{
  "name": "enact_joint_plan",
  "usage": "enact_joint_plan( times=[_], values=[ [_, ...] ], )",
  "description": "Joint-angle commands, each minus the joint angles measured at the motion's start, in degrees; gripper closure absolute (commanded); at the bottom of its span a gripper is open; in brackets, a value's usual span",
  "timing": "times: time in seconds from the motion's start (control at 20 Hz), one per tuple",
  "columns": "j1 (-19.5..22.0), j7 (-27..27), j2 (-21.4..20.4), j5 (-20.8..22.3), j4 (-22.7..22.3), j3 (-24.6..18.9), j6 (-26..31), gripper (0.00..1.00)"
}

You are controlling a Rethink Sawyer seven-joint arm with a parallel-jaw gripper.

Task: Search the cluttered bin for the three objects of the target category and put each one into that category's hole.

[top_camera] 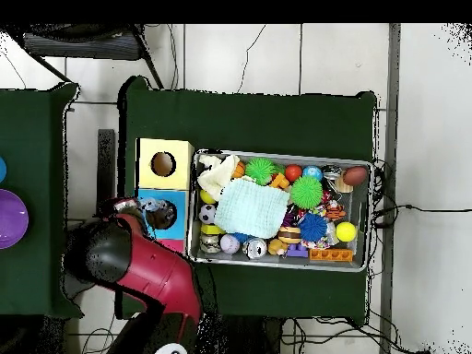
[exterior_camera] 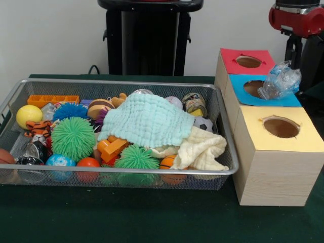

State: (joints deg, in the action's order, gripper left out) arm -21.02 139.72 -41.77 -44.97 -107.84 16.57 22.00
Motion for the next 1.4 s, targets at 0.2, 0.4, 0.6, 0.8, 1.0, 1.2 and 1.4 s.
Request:
enact_joint_plan(
  times=[0.2, 0.4, 0.6, 0.8, 1.0, 1.2, 1.4],
  values=[
    [2.6, 13.34, 0.35, -1.57, -4.75, -5.65, 9.82, 1.0],
    [3.52, 12.45, 0.64, -2.15, -5.73, -6.45, 9.5, 1.0],
    [5.33, 9.83, 0.73, -3.18, -7.34, -8.58, 6.81, 1.0],
    [6.93, 7.33, -0.04, -3.58, -8.42, -10.62, 3.43, 1.0],
    [8.54, 6.19, -1.05, -3.35, -9.12, -12.06, -0.12, 1.0],
    [9.15, 6.2, -1.48, -1.48, -8.44, -11.84, -1.45, 1.0],
    [10.11, 5.06, -1.92, -0.55, -8.75, -12.81, -3.5, 0.0]
  ],
)
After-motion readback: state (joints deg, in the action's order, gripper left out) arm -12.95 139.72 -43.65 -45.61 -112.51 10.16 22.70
